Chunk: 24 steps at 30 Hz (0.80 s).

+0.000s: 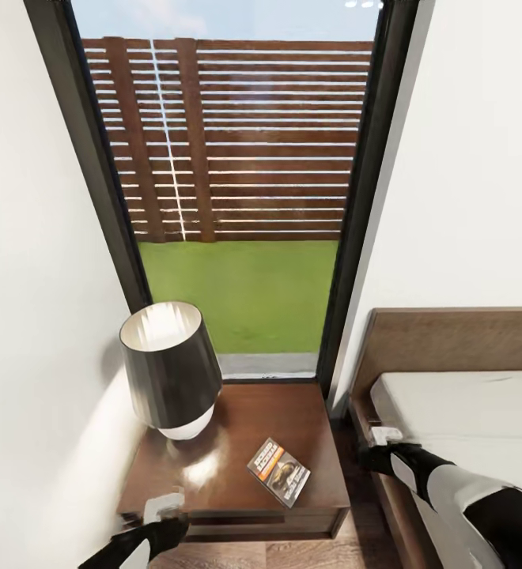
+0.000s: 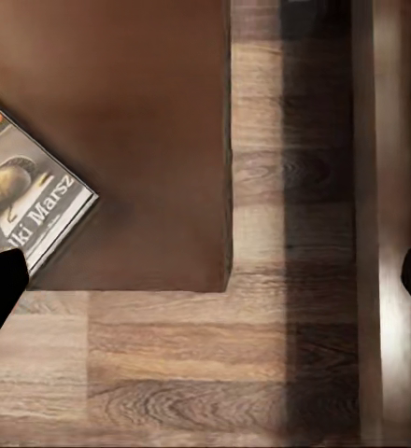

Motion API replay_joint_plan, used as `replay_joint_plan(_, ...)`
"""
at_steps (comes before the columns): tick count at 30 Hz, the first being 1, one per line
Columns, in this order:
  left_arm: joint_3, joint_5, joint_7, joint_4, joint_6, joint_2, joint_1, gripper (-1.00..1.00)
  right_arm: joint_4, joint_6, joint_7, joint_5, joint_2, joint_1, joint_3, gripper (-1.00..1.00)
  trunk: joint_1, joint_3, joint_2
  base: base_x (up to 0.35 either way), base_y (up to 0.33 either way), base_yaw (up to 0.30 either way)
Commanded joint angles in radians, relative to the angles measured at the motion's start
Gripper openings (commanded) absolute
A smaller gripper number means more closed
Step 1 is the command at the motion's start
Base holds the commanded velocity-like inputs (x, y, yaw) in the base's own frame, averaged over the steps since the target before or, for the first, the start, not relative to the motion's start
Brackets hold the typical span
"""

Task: In the bedroom, move the book from the bed onto either nightstand, and place the two sandals side by side next to the bed.

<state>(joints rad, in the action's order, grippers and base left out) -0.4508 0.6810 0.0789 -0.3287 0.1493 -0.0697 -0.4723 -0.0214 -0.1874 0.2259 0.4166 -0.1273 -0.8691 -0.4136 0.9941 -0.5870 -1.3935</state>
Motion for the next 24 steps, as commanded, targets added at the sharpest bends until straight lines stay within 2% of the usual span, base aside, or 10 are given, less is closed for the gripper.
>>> replay_joint_plan(1,0.0,0.0,0.0,0.013,-0.009,0.006,0.0,1.0,0.0,0.0,-0.012,0.001,0.0,0.006,0.001,1.0,-0.004,0.003,0.007,0.0,0.0,0.0)
replay_joint_plan(3,0.0,0.001,0.0,0.052,-0.032,0.022,0.001,1.0,0.0,0.001,-0.051,0.001,0.002,0.027,0.001,1.0,-0.012,0.01,0.021,0.0,0.0,0.0)
replay_joint_plan(5,0.0,0.001,-0.001,0.091,-0.045,0.038,0.002,1.0,0.0,0.002,-0.081,0.001,0.02,0.049,0.002,1.0,-0.019,0.016,0.035,0.0,0.0,0.0)
replay_joint_plan(9,0.0,0.001,-0.001,0.13,-0.051,0.053,0.004,1.0,-0.001,0.003,-0.094,0.001,0.039,0.077,0.004,1.0,-0.035,0.029,0.063,0.0,0.0,0.0)
replay_joint_plan(13,0.0,0.0,-0.002,0.168,-0.052,0.068,0.014,1.0,-0.001,0.006,-0.096,0.001,0.043,0.116,0.004,1.0,-0.05,0.041,0.091,0.0,0.0,0.0)
replay_joint_plan(17,0.0,-0.001,-0.002,0.189,-0.053,0.074,0.032,1.0,-0.003,0.026,-0.097,0.001,0.045,0.153,0.003,1.0,-0.065,0.054,0.119,0.0,0.0,0.0)
replay_joint_plan(24,0.0,0.0,-0.001,0.212,-0.057,0.07,0.086,1.0,-0.003,0.114,-0.097,0.002,0.05,0.249,0.003,1.0,-0.092,0.076,0.168,0.0,0.0,0.0)
